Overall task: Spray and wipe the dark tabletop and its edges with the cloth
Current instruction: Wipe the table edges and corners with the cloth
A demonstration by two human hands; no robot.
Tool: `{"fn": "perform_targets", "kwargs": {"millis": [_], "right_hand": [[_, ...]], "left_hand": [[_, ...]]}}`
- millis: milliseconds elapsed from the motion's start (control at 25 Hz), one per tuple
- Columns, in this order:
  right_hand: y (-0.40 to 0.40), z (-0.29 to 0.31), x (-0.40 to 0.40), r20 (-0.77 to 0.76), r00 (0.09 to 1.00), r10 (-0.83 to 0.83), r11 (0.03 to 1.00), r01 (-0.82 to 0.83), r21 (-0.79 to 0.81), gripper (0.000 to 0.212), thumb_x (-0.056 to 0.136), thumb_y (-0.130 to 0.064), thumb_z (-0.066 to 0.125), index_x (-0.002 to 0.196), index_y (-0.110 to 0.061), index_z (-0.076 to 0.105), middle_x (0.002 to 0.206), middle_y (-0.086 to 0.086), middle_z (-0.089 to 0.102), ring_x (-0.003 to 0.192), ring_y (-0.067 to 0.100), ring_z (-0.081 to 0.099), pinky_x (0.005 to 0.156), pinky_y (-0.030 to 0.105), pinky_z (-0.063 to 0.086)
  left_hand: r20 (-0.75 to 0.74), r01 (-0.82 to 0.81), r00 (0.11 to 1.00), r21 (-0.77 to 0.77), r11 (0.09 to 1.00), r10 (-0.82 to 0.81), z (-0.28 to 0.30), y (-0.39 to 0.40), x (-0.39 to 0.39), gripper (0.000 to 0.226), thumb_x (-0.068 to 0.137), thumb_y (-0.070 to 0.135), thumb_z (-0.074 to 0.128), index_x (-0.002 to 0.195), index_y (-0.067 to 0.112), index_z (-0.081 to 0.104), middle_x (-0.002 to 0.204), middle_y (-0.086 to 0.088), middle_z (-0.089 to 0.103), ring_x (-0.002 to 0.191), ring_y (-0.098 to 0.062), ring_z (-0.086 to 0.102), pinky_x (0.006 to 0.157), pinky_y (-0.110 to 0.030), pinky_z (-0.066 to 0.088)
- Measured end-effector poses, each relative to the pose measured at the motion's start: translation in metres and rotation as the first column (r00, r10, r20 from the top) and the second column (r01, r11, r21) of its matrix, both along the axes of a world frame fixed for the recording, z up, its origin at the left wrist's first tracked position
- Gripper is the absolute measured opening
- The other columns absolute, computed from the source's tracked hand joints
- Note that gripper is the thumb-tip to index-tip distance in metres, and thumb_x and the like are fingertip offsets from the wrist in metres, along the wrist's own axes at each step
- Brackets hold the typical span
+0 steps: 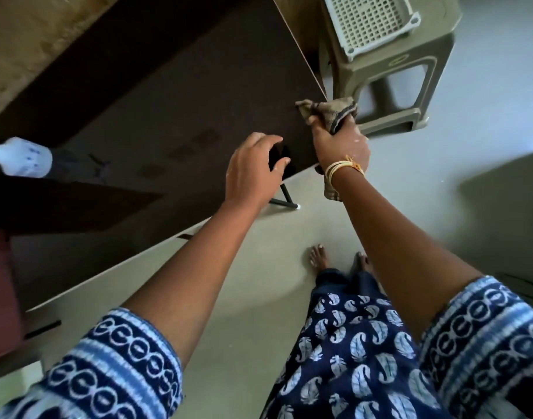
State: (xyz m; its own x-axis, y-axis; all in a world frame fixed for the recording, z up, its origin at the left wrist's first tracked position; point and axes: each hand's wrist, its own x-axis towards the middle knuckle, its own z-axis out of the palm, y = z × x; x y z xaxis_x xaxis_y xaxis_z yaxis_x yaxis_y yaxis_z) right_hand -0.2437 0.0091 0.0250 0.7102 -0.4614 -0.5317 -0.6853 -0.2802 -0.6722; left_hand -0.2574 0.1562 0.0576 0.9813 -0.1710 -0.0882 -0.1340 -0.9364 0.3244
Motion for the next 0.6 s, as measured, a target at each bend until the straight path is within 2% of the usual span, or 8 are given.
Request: {"fn": "perform_targets", "kwargs": {"millis": [80,160,280,360,400,480,560,600], "right_hand": [[0.011,0.000,-0.014,0.004,0.985,-0.174,0.976,0.172,0.131,0.059,0.087,-0.059,0.053,0.134,-0.024,0.049,0.124,0.008,0.063,0.118,0.031,0.057,0.096,0.034,0.042],[0.021,0.002,-0.020,0.006,0.951,-0.310,0.927,0.301,0.222,0.062,0.088,-0.055,0.056,0.140,-0.024,0.043,0.129,0.006,0.061,0.122,0.028,0.055,0.099,0.032,0.040],[0.040,-0.002,-0.019,-0.007,0.850,-0.528,0.802,0.501,0.326,0.072,0.088,-0.051,0.058,0.149,-0.024,0.030,0.135,0.005,0.058,0.124,0.027,0.054,0.102,0.032,0.040],[0.061,-0.001,-0.017,-0.072,0.726,-0.684,0.640,0.645,0.418,0.079,0.089,-0.050,0.059,0.151,-0.020,0.022,0.137,0.008,0.055,0.125,0.029,0.053,0.103,0.034,0.039],[0.075,-0.001,-0.018,-0.110,0.678,-0.727,0.567,0.683,0.460,0.077,0.089,-0.048,0.060,0.150,-0.017,0.024,0.138,0.010,0.054,0.124,0.030,0.053,0.103,0.033,0.039],[0.106,0.003,-0.024,-0.162,0.646,-0.746,0.490,0.697,0.524,0.065,0.091,-0.046,0.060,0.141,-0.011,0.037,0.134,0.012,0.057,0.122,0.032,0.054,0.100,0.032,0.039],[0.133,0.007,-0.032,-0.185,0.643,-0.743,0.443,0.680,0.585,0.058,0.092,-0.043,0.060,0.135,-0.008,0.044,0.132,0.013,0.058,0.121,0.032,0.055,0.099,0.032,0.039],[0.145,0.009,-0.036,-0.194,0.637,-0.746,0.418,0.675,0.609,0.058,0.092,-0.041,0.060,0.136,-0.007,0.043,0.133,0.013,0.057,0.122,0.031,0.054,0.100,0.031,0.038]], "left_hand": [[0.047,-0.047,0.998,-0.071,0.996,0.050,0.000,0.012,-0.022,0.025,0.087,0.030,0.065,0.109,0.019,0.069,0.101,0.001,0.061,0.089,-0.017,0.062,0.079,-0.034,0.052],[0.020,-0.091,0.995,-0.144,0.985,0.095,-0.004,0.028,-0.040,0.014,0.087,0.028,0.063,0.093,0.018,0.070,0.081,0.004,0.059,0.068,-0.013,0.057,0.065,-0.031,0.051],[-0.115,-0.232,0.970,-0.194,0.953,0.213,-0.014,0.054,-0.062,0.032,0.089,0.034,0.059,0.068,0.011,0.066,0.053,0.000,0.058,0.048,-0.020,0.054,0.050,-0.032,0.048],[-0.293,-0.404,0.897,-0.234,0.884,0.332,-0.020,0.070,-0.073,0.040,0.091,0.037,0.058,0.062,0.011,0.067,0.046,-0.004,0.057,0.040,-0.021,0.055,0.043,-0.028,0.046],[-0.395,-0.516,0.829,-0.271,0.812,0.395,-0.023,0.079,-0.080,0.039,0.093,0.036,0.057,0.063,0.013,0.068,0.045,-0.003,0.057,0.038,-0.018,0.054,0.042,-0.024,0.043],[-0.624,-0.756,0.630,-0.356,0.549,0.462,-0.024,0.100,-0.087,0.035,0.096,0.036,0.054,0.076,0.011,0.068,0.053,-0.002,0.063,0.044,-0.016,0.060,0.048,-0.024,0.044],[-0.820,-0.894,0.447,-0.391,0.219,0.358,-0.026,0.126,-0.087,0.039,0.097,0.043,0.047,0.093,0.010,0.068,0.078,-0.005,0.071,0.069,-0.019,0.069,0.064,-0.027,0.051],[-0.876,-0.916,0.398,-0.394,0.072,0.271,-0.028,0.140,-0.086,0.045,0.097,0.046,0.045,0.101,0.007,0.067,0.092,-0.008,0.071,0.083,-0.021,0.070,0.073,-0.030,0.053]]}}
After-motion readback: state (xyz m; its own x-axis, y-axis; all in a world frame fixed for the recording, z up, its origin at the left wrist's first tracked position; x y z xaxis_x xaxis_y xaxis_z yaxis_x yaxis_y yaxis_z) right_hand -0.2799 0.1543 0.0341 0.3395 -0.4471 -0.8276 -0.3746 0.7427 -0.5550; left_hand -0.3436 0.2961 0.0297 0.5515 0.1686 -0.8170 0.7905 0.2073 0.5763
